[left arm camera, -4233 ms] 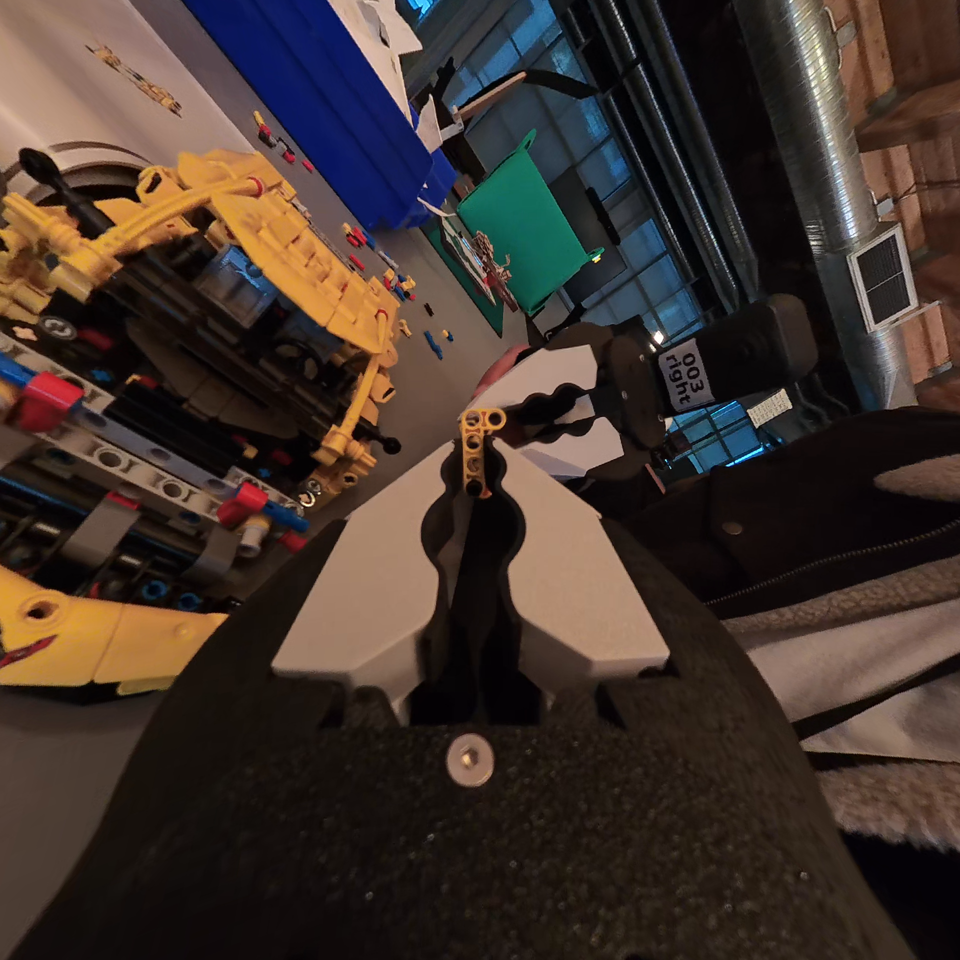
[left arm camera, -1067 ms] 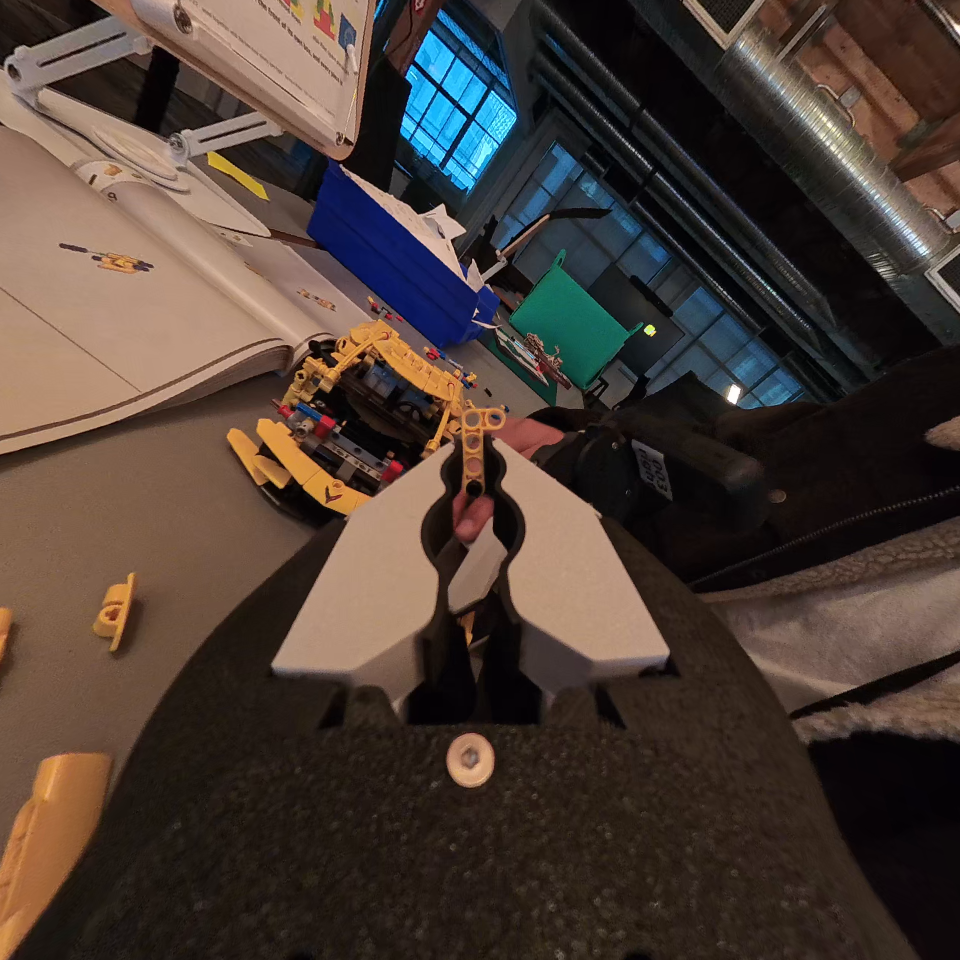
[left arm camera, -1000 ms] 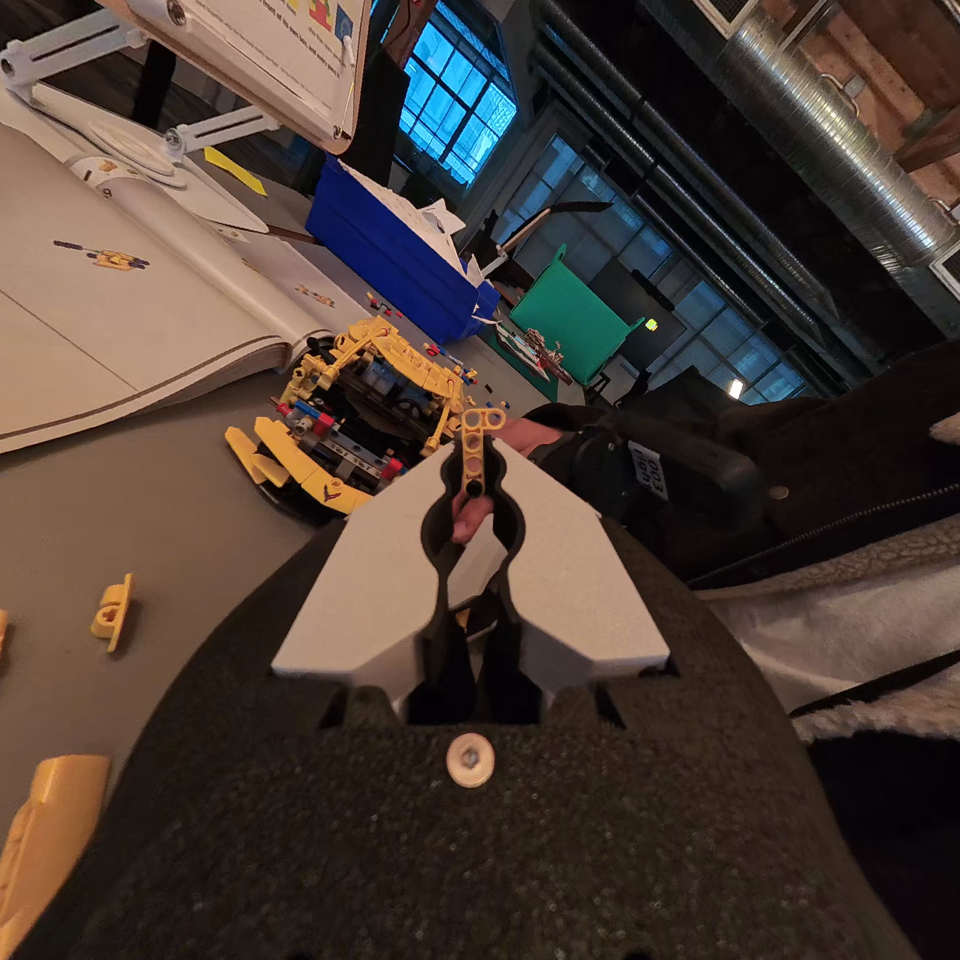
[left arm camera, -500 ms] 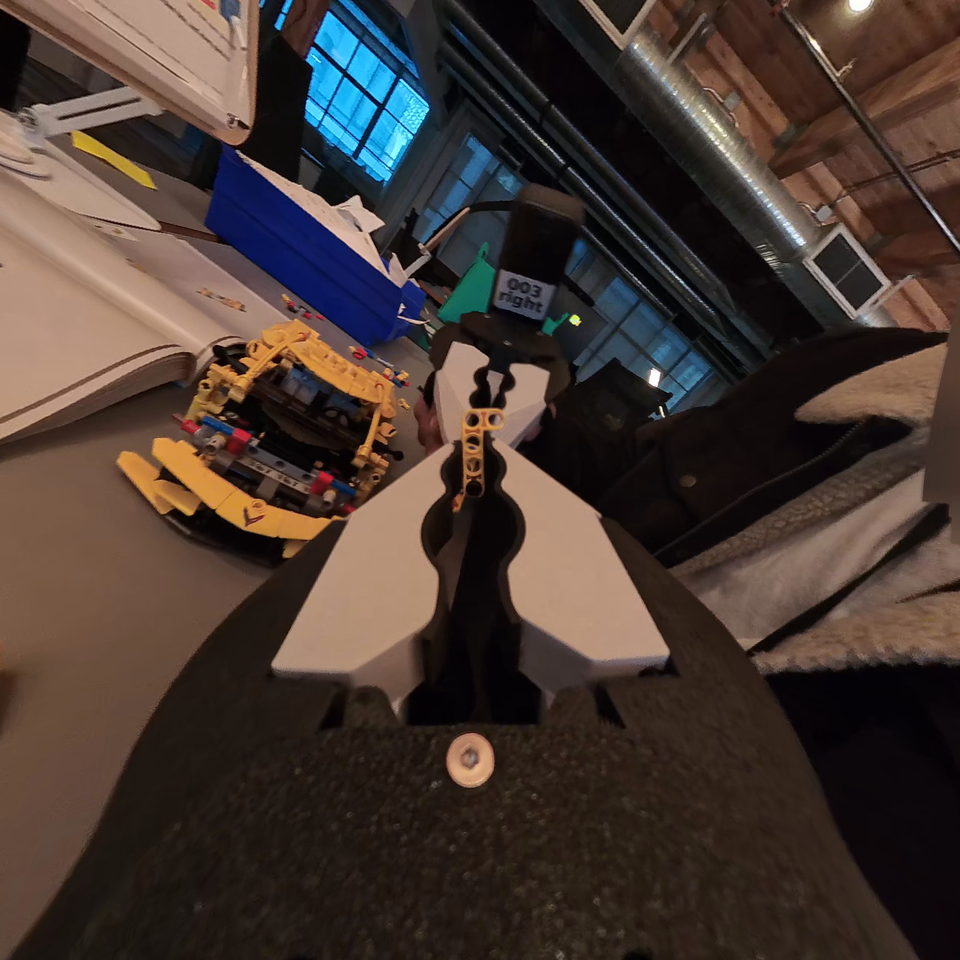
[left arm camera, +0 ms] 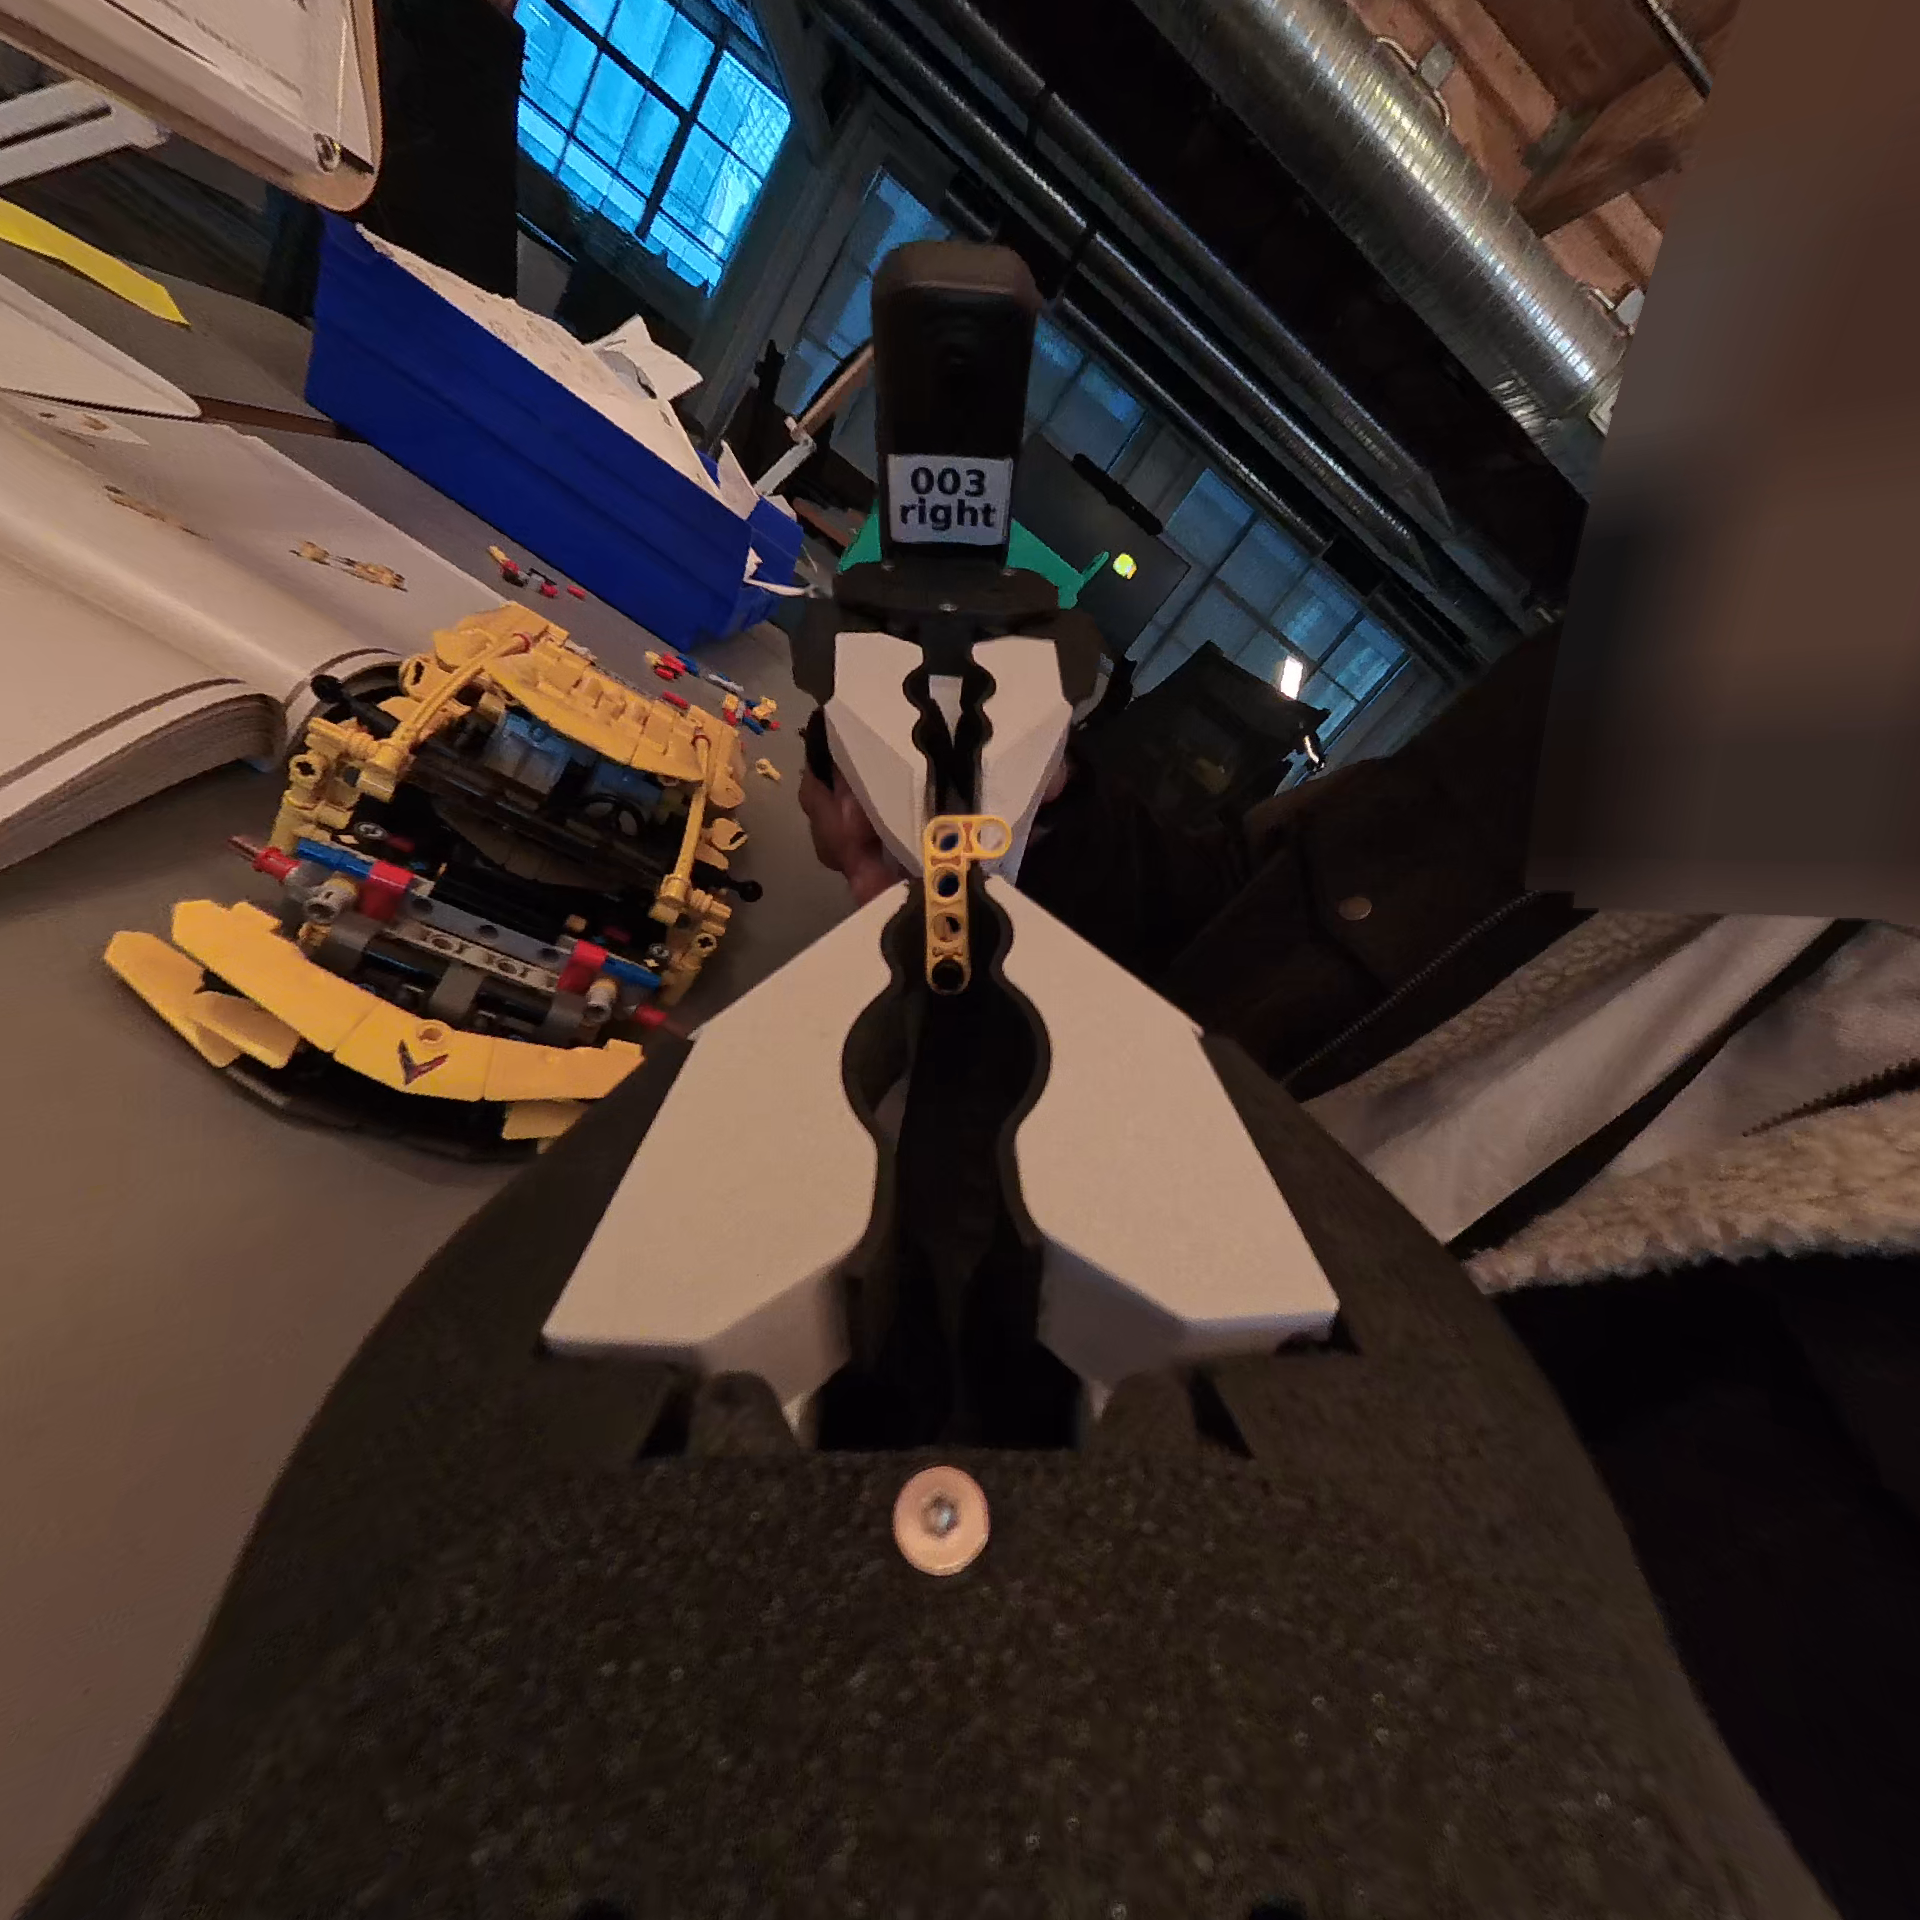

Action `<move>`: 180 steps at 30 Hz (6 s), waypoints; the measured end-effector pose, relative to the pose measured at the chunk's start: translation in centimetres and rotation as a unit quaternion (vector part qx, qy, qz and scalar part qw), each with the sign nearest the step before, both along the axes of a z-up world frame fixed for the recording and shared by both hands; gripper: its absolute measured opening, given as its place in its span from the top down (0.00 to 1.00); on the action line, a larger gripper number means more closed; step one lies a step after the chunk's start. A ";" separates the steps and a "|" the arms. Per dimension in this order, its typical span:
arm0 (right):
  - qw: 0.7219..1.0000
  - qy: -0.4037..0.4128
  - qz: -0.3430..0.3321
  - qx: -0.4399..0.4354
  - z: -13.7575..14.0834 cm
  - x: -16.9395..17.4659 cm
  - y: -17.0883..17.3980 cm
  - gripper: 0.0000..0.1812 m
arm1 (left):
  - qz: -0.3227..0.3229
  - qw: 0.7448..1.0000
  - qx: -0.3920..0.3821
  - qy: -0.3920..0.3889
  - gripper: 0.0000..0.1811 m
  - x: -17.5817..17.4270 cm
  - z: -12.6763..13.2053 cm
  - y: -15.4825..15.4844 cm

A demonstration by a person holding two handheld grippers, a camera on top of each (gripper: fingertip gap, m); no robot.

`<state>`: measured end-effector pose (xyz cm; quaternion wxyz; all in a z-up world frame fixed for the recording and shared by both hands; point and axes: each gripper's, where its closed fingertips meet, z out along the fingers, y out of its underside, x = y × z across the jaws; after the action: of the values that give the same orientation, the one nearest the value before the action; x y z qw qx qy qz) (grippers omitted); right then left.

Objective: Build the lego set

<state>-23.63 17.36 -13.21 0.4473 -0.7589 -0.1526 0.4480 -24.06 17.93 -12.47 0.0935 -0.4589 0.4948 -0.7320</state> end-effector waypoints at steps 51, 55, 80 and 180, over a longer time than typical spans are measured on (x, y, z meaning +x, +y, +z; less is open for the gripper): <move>0.998 0.030 -0.008 -0.049 -1.0 0.5 0.1 0.97 | -0.007 0.999 0.000 0.034 0.96 0.6 -1.3 -0.4; 0.998 0.025 -0.013 -0.054 -1.4 0.7 0.1 0.97 | -0.002 0.999 0.017 0.045 0.96 0.7 -1.8 -0.5; 0.998 0.021 0.020 -0.054 -1.9 0.5 -0.5 0.97 | -0.060 0.994 -0.021 0.086 0.96 0.6 -2.6 -1.7; 0.995 0.019 0.027 -0.091 -2.5 -0.4 -1.3 0.97 | -0.072 0.994 0.050 0.070 0.92 0.3 -2.9 -2.7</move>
<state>-24.01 16.06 -15.66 0.3666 -0.7836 -0.1232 0.4863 -23.77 15.24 -15.36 0.0283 -0.4670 0.5679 -0.6772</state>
